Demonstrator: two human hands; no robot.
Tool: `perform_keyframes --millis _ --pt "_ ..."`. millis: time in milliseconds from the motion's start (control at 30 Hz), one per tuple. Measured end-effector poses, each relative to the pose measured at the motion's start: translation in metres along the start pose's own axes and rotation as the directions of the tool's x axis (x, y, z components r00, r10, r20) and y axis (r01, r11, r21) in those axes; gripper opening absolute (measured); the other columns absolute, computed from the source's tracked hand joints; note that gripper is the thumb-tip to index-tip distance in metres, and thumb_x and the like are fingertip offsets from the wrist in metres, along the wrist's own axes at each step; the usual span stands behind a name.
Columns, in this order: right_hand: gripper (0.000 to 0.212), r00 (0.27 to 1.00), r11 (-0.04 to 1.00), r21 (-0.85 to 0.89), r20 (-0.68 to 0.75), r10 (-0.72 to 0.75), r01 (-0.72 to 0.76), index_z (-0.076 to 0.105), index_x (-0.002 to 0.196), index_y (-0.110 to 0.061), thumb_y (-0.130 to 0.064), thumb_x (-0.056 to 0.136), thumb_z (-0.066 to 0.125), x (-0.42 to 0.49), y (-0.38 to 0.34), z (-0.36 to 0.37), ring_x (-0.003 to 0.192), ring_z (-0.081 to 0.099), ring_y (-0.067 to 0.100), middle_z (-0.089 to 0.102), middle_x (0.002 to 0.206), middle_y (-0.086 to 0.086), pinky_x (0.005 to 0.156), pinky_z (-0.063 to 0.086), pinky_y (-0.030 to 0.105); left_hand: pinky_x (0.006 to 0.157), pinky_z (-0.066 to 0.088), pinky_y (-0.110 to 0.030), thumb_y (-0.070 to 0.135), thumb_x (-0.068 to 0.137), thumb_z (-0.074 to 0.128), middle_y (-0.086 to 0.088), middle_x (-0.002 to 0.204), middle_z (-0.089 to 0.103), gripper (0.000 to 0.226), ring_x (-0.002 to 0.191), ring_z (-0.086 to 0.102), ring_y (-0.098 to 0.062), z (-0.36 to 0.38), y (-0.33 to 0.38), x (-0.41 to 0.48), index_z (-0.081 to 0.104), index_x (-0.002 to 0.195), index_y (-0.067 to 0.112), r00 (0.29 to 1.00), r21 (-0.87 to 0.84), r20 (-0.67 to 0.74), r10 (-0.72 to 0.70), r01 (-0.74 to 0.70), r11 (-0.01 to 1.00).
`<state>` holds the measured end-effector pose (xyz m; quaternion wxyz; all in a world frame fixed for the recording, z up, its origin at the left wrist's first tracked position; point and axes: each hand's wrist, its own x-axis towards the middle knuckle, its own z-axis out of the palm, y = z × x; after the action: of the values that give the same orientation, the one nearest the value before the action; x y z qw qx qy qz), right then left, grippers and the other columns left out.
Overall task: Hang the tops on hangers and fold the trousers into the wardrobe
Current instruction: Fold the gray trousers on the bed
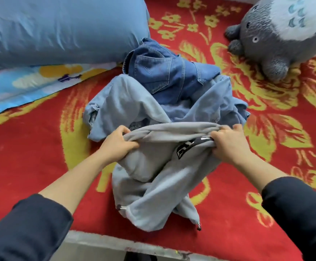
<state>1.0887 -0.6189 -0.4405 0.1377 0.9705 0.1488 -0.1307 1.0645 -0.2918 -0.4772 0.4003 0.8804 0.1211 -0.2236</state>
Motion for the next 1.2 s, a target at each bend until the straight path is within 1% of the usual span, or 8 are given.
perform_keyframes --millis 167,333,533,667,833,967,1067,1200 --pt "0.031 0.939 0.975 -0.123 -0.315 0.139 -0.185 0.055 0.116 -0.008 -0.006 0.085 0.053 -0.003 0.073 -0.051 0.136 0.029 0.028 0.046 0.138 0.015 0.106 0.012 0.053 0.047 0.043 -0.019 0.036 0.065 0.078 0.003 0.065 0.069 0.03 0.054 0.063 -0.012 0.006 0.081 -0.026 0.071 0.082 0.012 0.953 -0.431 0.252 -0.168 0.266 0.862" --pt "0.031 0.958 0.906 0.333 -0.028 0.286 -0.261 0.062 0.111 -0.014 -0.02 0.081 0.055 -0.068 0.078 -0.047 0.123 0.041 0.029 0.056 0.123 0.01 0.093 0.035 0.044 0.047 0.045 -0.023 0.031 0.079 0.068 -0.001 0.062 0.056 0.017 0.05 0.053 -0.014 0.032 0.148 -0.069 0.057 0.079 0.017 0.936 -0.621 0.263 -0.232 0.348 0.702" --pt "0.045 0.947 0.42 0.89 0.271 -0.175 -0.177 0.063 0.111 -0.02 -0.037 0.073 0.079 -0.169 0.037 -0.015 0.096 0.06 0.01 0.066 0.107 -0.002 0.085 0.052 0.032 0.043 0.052 -0.024 0.022 0.091 0.053 -0.004 0.059 0.057 0.017 0.047 0.057 -0.016 0.065 0.258 -0.152 0.054 0.076 0.014 0.971 -0.848 0.209 -0.119 0.241 0.473" --pt "0.017 0.993 -0.028 0.996 0.082 0.084 -0.08 0.063 0.097 -0.029 -0.026 0.082 0.072 -0.21 0.05 -0.025 0.085 0.061 0.002 0.066 0.089 -0.017 0.068 0.051 0.015 0.052 0.056 -0.032 0.023 0.094 0.049 -0.007 0.052 0.057 0.026 0.051 0.058 -0.019 0.085 0.337 -0.214 0.056 0.073 0.009 0.987 -0.882 0.152 0.04 0.118 0.456" --pt "0.009 0.941 -0.334 0.931 0.238 0.242 -0.15 0.064 0.084 -0.014 -0.009 0.079 0.058 -0.249 0.129 -0.055 0.078 0.059 0.023 0.066 0.083 0.005 0.064 0.046 0.037 0.08 0.054 -0.031 0.021 0.089 0.059 0.001 0.06 0.063 0.014 0.068 0.062 -0.015 0.095 0.392 -0.268 0.063 0.079 0.012 0.978 -0.833 -0.016 0.208 -0.128 0.538" --pt "0.014 0.929 -0.34 0.937 0.192 0.317 -0.078 0.058 0.054 -0.013 -0.011 0.042 0.052 -0.286 0.205 -0.092 0.062 0.045 0.024 0.053 0.059 0.004 0.057 0.033 0.032 0.06 0.057 -0.02 0.009 0.083 0.07 -0.007 0.072 0.063 0.005 0.059 0.064 -0.01 0.103 0.408 -0.287 0.066 0.084 0.005 0.952 -0.461 -0.125 0.279 -0.305 0.834" --pt "0.037 0.933 -0.255 0.967 0.069 0.353 0.025 0.054 0.068 -0.005 -0.012 0.033 0.046 -0.308 0.258 -0.116 0.073 0.038 0.027 0.045 0.076 0.01 0.062 0.029 0.037 0.058 0.051 -0.021 0.029 0.083 0.073 0.002 0.065 0.06 0.017 0.056 0.055 -0.006 0.11 0.426 -0.298 0.069 0.079 0.013 0.912 -0.253 -0.25 0.325 -0.386 0.887" --pt "0.018 0.848 -0.007 0.997 -0.057 0.527 0.071 0.054 0.062 -0.013 -0.017 0.045 0.053 -0.337 0.305 -0.138 0.062 0.042 0.021 0.05 0.066 0.006 0.054 0.03 0.03 0.053 0.054 -0.024 0.032 0.09 0.062 0.001 0.074 0.066 0.016 0.058 0.063 -0.009 0.128 0.468 -0.315 0.064 0.083 0.019 0.964 -0.561 -0.06 0.26 -0.248 0.79"
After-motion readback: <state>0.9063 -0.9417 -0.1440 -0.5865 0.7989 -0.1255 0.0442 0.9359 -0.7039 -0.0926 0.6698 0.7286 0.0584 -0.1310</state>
